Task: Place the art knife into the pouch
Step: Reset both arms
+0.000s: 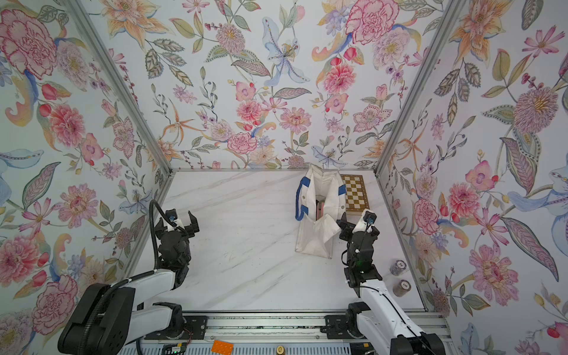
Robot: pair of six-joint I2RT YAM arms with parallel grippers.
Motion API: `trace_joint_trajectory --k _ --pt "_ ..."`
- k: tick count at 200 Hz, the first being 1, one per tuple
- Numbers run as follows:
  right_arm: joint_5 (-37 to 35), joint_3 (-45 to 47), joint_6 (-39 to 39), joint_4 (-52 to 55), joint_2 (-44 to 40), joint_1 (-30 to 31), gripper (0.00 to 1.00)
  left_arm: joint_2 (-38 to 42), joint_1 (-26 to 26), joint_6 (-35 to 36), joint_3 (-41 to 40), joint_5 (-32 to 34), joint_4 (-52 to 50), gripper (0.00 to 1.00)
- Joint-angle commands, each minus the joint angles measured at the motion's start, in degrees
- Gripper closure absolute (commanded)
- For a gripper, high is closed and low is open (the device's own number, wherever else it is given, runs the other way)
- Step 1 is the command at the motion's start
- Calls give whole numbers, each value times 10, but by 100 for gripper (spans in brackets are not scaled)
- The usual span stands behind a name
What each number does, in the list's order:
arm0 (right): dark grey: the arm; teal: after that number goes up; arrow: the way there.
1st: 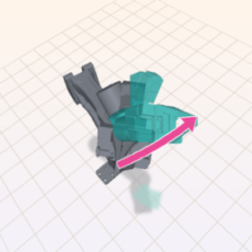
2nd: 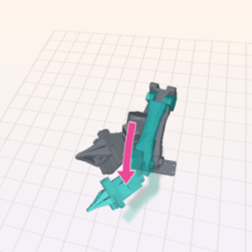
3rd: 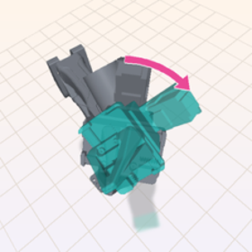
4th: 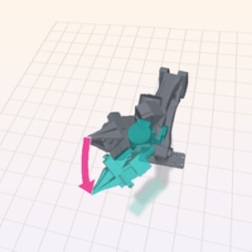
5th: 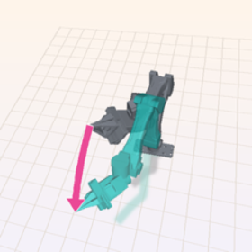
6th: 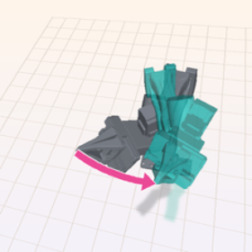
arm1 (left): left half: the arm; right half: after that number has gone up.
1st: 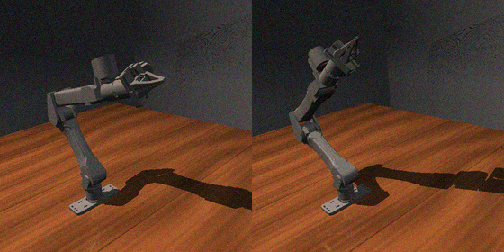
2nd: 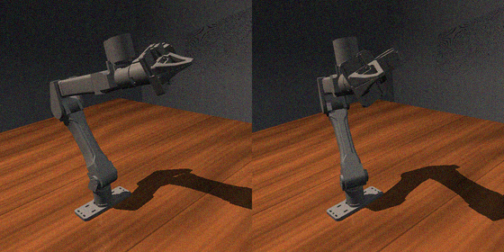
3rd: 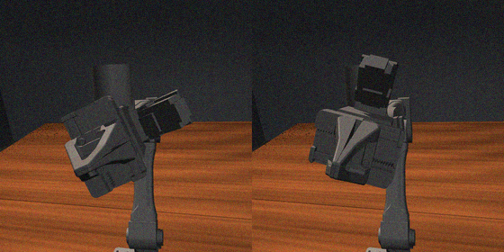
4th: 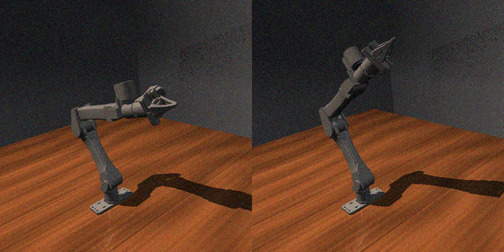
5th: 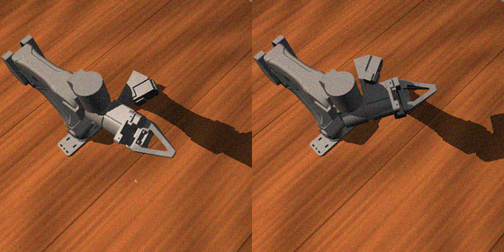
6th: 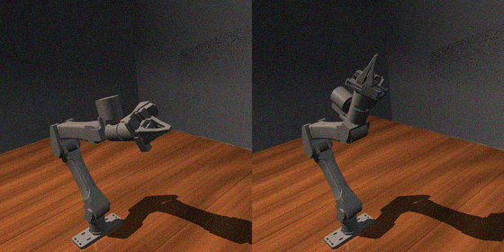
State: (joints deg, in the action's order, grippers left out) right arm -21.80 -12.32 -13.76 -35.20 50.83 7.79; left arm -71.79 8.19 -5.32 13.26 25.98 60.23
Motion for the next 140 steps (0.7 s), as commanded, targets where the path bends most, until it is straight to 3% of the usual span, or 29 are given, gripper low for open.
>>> trace_joint_trajectory --k 1,12,30,44,54,68,83,97,117,126,140 --pt "-72 59 19 -128 30 2 1 -23 -13 15 0 4 104 0" --pt "-74 54 27 -135 55 1 1 -38 -15 25 5 9 117 1" --pt "-86 30 28 -124 114 0 1 -22 -15 17 14 2 51 1" --pt "-96 33 25 -178 171 -3 1 -6 -15 6 -5 -4 34 0" --pt "-114 17 40 -198 213 -7 1 -9 -15 1 -33 -10 72 1" --pt "-106 -23 63 -143 233 -7 1 -39 -16 15 -65 -31 146 1" --pt "-109 -11 101 -243 274 -11 1 -83 -17 33 -64 -40 199 1" --pt "-58 4 97 -329 320 -43 1 -135 -19 30 -55 -37 227 1" --pt "-7 -6 85 -275 303 -55 1 -205 -18 50 -61 -53 317 1" --pt "13 -3 97 -306 320 -60 1 -187 -19 38 -60 -55 280 1" --pt "62 -20 114 -269 321 -58 1 -191 -23 42 -46 -67 262 0"
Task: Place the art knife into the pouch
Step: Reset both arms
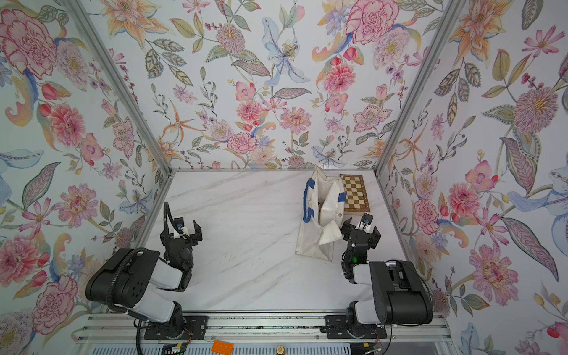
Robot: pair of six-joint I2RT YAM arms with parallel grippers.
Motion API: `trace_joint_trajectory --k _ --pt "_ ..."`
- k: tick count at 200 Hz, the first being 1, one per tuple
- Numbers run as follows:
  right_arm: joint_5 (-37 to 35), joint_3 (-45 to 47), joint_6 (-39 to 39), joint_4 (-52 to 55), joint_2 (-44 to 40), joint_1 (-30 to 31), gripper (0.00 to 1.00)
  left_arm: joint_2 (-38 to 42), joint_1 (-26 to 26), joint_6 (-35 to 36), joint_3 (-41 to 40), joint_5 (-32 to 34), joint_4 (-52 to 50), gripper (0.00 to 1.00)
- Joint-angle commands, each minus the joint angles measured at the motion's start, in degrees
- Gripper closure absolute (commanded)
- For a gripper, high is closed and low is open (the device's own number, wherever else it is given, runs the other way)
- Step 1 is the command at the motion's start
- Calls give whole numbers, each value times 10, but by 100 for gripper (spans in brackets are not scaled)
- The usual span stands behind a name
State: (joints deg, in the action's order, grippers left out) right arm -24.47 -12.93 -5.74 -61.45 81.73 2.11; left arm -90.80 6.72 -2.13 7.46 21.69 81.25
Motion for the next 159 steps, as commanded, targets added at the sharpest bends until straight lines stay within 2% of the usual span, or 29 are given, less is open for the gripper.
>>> trace_joint_trajectory --k 1,13,21,26,32,45,59,75,159 --pt "92 -16 35 -5 13 -1 1 -2 -8 11 13 -26 52 0" --pt "133 -24 53 -21 49 0 1 2 -8 17 45 -52 -7 0" --pt "109 -20 71 -95 89 15 1 7 -16 10 50 -70 -25 1" --pt "84 -25 75 -58 80 27 1 4 -22 9 50 -77 -17 1" --pt "85 -30 66 -19 59 28 1 3 -22 10 49 -77 -12 0" --pt "73 -22 73 -78 84 26 1 4 -22 9 49 -78 -14 0" --pt "78 -28 62 -32 65 25 1 5 -22 11 48 -79 -14 1" --pt "65 -22 71 -66 76 29 1 5 -21 13 48 -82 -14 1" --pt "71 -25 68 -56 74 26 1 4 -19 11 49 -66 -14 1"
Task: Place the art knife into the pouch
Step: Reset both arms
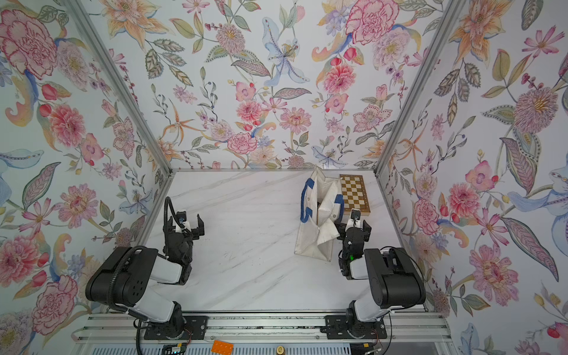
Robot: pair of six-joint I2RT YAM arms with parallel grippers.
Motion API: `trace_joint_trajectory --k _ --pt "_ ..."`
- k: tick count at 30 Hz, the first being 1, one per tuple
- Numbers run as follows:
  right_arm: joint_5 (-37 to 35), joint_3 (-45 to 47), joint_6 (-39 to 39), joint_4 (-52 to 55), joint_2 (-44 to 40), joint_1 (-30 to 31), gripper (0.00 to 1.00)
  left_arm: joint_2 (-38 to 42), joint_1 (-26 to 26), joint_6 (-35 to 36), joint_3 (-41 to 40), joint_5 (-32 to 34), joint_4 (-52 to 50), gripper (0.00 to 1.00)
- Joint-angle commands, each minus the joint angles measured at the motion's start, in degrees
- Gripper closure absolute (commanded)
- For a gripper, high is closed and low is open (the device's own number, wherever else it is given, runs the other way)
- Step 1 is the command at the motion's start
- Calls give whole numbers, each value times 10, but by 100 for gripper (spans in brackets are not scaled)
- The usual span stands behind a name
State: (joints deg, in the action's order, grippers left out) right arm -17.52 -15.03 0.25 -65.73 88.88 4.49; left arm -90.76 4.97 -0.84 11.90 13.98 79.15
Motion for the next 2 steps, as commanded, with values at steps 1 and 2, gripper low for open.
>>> trace_joint_trajectory --k 1,2 --pt "1 -4 8 -13 2 3 1 3 -1 -2 4 11 8 1" --pt "1 -3 8 -12 2 3 1 3 0 0 3 15 13 1"
